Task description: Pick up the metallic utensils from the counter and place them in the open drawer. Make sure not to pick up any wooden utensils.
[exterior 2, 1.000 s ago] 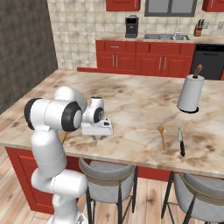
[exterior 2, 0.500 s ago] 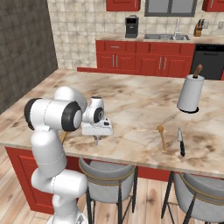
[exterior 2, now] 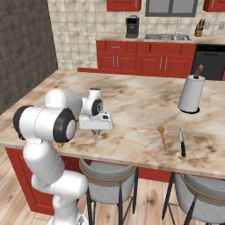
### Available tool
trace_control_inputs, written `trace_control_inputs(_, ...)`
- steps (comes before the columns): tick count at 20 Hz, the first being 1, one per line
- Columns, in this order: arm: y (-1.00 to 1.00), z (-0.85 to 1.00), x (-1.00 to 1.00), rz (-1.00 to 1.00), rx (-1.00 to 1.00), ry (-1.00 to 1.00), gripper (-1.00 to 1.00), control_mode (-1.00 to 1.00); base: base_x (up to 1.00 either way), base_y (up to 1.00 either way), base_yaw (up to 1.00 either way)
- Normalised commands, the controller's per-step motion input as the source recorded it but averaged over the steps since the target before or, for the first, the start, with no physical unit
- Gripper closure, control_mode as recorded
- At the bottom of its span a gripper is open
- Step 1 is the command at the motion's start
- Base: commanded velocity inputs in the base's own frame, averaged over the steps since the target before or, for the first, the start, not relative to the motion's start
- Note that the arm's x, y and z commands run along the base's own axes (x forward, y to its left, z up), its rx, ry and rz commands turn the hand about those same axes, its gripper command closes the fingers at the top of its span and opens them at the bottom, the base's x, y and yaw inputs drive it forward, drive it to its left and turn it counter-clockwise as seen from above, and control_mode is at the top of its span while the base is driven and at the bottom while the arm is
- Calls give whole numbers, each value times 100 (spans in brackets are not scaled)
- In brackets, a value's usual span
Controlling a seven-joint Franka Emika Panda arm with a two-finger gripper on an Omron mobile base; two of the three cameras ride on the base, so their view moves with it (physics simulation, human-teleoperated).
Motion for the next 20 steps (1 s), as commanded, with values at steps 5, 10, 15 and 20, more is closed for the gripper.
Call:
trace_control_inputs(5,0,100,-85,-3,0,-2,100,-100,0,0,0)
trace_control_inputs(10,0,100,-100,-5,0,-1,100,-100,0,0,0)
trace_control_inputs(15,0,100,-100,-5,0,0,100,-100,0,0,0)
trace_control_inputs(20,0,97,-100,-3,0,0,100,-100,0,0,0)
